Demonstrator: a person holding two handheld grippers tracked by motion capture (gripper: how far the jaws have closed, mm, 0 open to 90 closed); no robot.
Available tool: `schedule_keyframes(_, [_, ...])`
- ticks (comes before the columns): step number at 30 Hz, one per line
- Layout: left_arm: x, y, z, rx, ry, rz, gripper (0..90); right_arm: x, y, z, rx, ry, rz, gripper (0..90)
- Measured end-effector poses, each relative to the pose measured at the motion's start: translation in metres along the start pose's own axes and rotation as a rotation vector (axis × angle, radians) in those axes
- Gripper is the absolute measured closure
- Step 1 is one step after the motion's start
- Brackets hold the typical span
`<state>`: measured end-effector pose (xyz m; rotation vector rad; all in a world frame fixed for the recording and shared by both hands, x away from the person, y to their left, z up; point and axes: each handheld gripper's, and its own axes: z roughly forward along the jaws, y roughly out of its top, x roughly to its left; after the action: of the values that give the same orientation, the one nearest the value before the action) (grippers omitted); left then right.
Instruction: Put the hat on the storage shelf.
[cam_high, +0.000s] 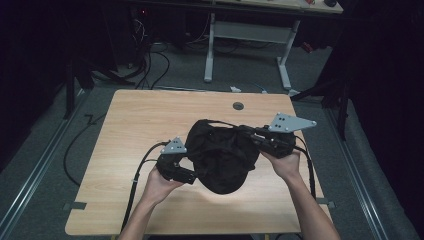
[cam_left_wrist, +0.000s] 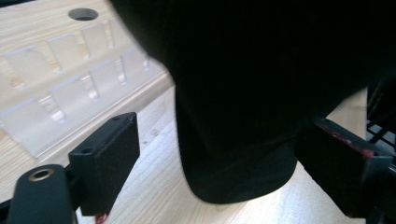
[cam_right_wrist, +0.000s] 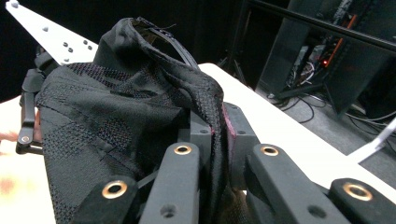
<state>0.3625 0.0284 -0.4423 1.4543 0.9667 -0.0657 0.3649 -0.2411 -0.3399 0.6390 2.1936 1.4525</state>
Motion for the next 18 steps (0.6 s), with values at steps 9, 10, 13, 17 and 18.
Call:
schedule_keyframes(9, [-0.0031, -0.0017, -0.0014, 0.016, -0.034, -0.002, 25.2, -0.0014, -0.0010, 0.0043, -0.021, 0.023, -0.001, 84.6])
schedule_keyframes(10, [-0.0031, -0.0017, -0.0014, 0.016, -0.034, -0.002, 26.6, -0.0014, -0.0010, 0.0043, -0.021, 0.023, -0.001, 84.6])
schedule_keyframes(13, [-0.0048, -0.0020, -0.0024, 0.013, -0.043, 0.006, 28.7, -0.0020, -0.0012, 0.0060, -0.026, 0.026, 0.001, 84.7])
schedule_keyframes(17, [-0.0050, -0.0037, -0.0034, 0.027, -0.046, 0.020, 36.2, -0.0028, -0.0011, 0.0077, -0.030, 0.028, 0.008, 84.6])
schedule_keyframes(18, [-0.0055, -0.0042, -0.0040, 0.030, -0.048, 0.023, 38.3, -0.0034, -0.0012, 0.0088, -0.031, 0.029, 0.011, 84.6])
